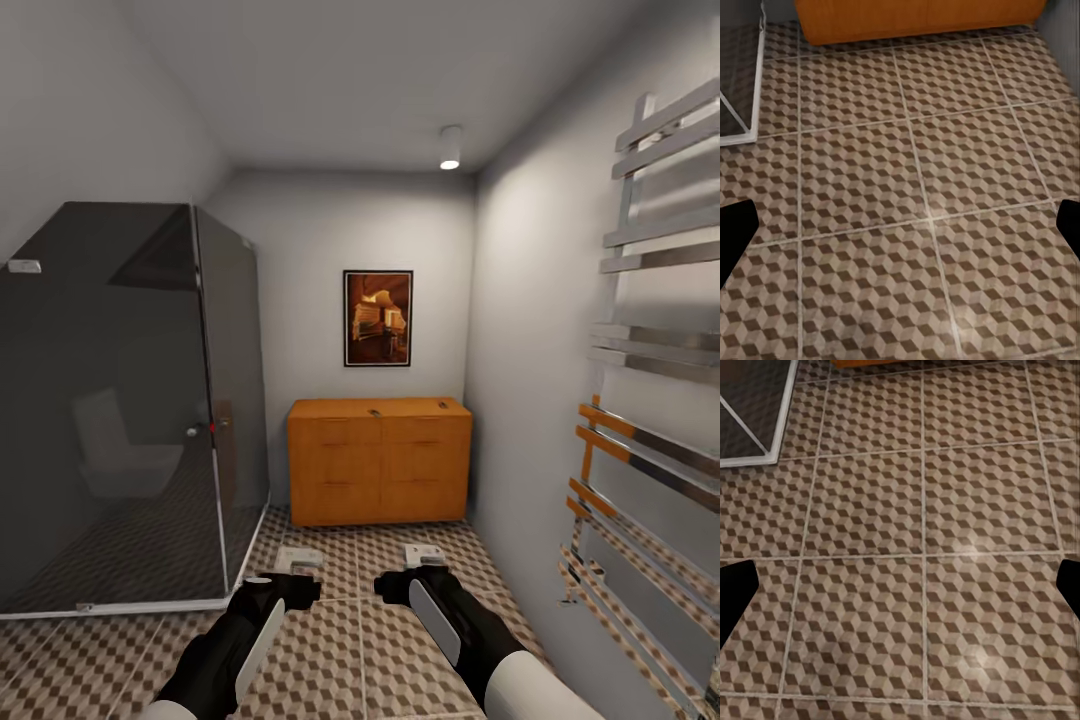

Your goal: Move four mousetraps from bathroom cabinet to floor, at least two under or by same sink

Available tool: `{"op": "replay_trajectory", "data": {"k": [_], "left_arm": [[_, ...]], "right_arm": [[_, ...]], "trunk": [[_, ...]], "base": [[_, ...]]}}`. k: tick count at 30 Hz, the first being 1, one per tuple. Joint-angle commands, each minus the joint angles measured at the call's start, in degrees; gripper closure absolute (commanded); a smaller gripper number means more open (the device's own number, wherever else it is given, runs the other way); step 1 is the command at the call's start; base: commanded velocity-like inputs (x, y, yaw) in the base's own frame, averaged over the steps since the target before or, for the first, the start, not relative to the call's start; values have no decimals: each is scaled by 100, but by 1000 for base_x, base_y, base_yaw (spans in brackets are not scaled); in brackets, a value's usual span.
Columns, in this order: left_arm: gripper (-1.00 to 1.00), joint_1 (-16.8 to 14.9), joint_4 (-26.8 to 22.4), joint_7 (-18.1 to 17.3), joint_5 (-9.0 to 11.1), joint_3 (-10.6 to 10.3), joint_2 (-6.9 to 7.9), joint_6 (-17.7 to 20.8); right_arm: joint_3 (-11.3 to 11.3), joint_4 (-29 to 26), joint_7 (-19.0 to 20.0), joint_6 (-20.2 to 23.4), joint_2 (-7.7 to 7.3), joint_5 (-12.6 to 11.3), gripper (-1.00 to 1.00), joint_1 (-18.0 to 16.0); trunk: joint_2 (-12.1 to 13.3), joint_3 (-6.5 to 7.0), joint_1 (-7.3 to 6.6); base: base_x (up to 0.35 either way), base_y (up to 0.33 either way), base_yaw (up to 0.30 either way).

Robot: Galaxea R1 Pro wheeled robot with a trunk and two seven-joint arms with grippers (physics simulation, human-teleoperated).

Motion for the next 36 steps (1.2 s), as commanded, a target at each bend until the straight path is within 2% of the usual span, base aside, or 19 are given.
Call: {"op": "replay_trajectory", "data": {"k": [1,8,16,36], "left_arm": [[-100,0,-9,49,64,-12,3,24],[-100,0,-9,42,76,-6,3,30],[-100,0,-10,38,93,0,4,34],[-100,0,-14,28,102,1,3,37]], "right_arm": [[29,-4,-54,9,-3,-59,-100,-4],[37,-4,-54,9,-3,-63,-100,-4],[46,-4,-54,25,5,-66,-100,-4],[43,-4,-54,60,7,-62,-100,-4]], "trunk": [[-5,-8,2],[-5,-49,2],[-5,-84,2],[-5,-244,2]], "base": [[0,0,-233],[0,0,-195],[0,0,-78],[0,0,34]]}}
